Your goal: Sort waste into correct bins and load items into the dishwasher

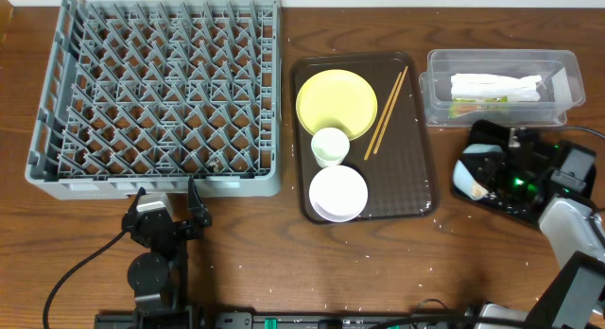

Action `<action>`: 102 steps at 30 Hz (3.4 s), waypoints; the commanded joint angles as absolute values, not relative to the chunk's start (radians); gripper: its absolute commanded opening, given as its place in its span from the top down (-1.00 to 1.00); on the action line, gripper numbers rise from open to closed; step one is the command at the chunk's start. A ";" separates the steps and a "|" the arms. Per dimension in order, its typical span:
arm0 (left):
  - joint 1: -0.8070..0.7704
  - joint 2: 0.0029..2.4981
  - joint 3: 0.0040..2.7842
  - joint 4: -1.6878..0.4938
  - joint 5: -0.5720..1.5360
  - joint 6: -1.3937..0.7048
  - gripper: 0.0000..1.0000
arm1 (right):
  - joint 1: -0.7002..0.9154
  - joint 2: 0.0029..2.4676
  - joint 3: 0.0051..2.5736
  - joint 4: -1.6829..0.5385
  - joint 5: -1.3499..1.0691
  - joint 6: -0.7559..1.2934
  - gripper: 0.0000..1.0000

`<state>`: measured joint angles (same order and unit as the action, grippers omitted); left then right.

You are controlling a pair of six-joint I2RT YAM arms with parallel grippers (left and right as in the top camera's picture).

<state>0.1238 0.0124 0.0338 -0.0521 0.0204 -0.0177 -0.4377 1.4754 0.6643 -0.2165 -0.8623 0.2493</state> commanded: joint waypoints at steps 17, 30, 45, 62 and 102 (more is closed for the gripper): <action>0.130 0.012 0.004 -0.070 0.015 -0.001 -0.79 | -0.673 1.491 0.694 0.039 -1.183 0.322 0.98; 0.130 0.012 0.004 -0.070 0.015 -0.001 -0.79 | -0.727 1.688 0.694 0.487 -1.502 0.509 0.98; 0.130 0.012 0.004 -0.070 0.015 -0.001 -0.80 | -0.727 1.711 0.693 1.057 -1.412 1.550 0.98; 0.130 0.012 0.004 -0.070 0.015 -0.001 -0.79 | -0.713 1.711 0.691 1.148 -1.423 1.555 0.97; 0.130 0.012 0.004 -0.070 0.015 -0.001 -0.80 | 0.157 1.711 1.390 -0.313 -0.661 0.557 0.97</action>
